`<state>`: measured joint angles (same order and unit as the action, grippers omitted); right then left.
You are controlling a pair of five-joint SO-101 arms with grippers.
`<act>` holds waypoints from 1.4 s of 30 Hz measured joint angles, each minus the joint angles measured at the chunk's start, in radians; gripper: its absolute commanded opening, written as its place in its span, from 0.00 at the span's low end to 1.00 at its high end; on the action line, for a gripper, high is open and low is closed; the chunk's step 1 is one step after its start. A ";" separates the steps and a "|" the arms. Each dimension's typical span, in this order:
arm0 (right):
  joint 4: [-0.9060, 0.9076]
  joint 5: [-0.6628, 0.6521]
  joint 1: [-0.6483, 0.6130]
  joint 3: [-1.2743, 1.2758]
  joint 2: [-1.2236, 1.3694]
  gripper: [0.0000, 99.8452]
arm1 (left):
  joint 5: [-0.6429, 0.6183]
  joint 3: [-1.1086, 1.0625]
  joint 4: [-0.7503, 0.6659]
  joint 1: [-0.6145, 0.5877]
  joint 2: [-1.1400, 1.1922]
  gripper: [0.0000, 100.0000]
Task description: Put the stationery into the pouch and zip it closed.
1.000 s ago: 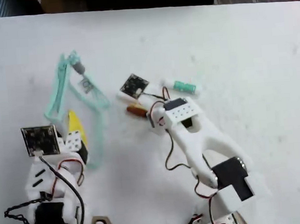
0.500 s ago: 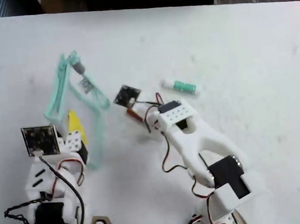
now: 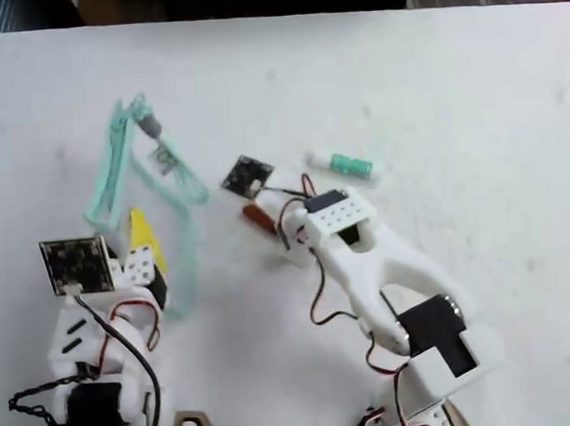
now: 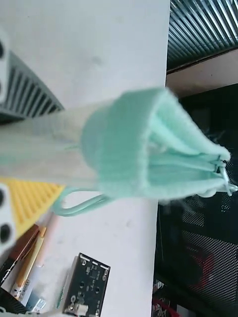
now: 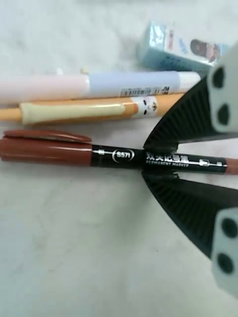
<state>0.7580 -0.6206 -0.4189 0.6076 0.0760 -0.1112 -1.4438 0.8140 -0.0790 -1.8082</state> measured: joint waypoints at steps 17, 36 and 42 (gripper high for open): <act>-0.163 0.017 0.031 0.233 -0.186 0.02 | -0.021 0.106 0.089 0.198 -0.005 0.02; -0.172 0.167 0.104 0.236 -0.193 0.02 | 0.072 0.052 0.112 0.338 -0.018 0.02; -0.172 0.167 0.104 0.236 -0.193 0.02 | 0.072 0.051 0.112 0.338 -0.018 0.05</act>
<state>0.5861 -0.4534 -0.3145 0.8439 -0.1174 -0.0391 -1.3932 0.9260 0.2585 -1.8267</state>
